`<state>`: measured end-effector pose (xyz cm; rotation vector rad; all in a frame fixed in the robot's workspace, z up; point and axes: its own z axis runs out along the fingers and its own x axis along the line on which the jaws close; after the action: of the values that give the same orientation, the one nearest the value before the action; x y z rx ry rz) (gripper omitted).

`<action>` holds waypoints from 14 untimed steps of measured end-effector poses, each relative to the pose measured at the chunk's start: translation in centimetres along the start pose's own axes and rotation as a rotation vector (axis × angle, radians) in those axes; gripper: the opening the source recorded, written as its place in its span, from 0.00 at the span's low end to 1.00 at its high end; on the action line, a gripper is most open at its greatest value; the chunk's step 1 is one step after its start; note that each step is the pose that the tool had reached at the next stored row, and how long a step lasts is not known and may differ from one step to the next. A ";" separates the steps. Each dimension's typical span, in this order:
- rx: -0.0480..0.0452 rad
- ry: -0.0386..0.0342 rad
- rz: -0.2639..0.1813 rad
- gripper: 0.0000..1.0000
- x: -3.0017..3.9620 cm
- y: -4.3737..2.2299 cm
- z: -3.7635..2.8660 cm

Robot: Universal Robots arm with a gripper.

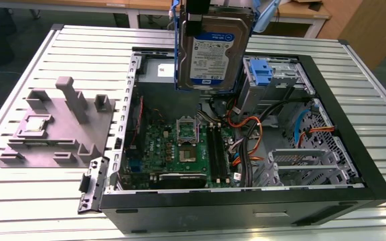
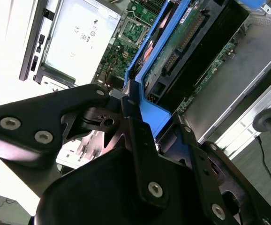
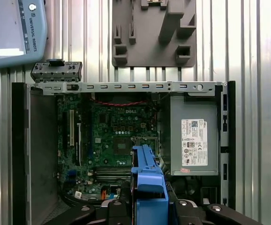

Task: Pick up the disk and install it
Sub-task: 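Insert the disk into the insertion slot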

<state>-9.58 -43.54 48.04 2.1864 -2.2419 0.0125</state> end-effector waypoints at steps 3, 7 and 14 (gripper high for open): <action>0.0001 0.0009 0.000 0.36 0.01 0.00 0.00; 0.0001 0.0051 0.000 0.36 0.14 0.00 0.00; 0.0003 0.0100 0.000 0.36 0.81 -0.02 0.01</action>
<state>-9.58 -44.35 48.04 2.1815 -2.2368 0.0238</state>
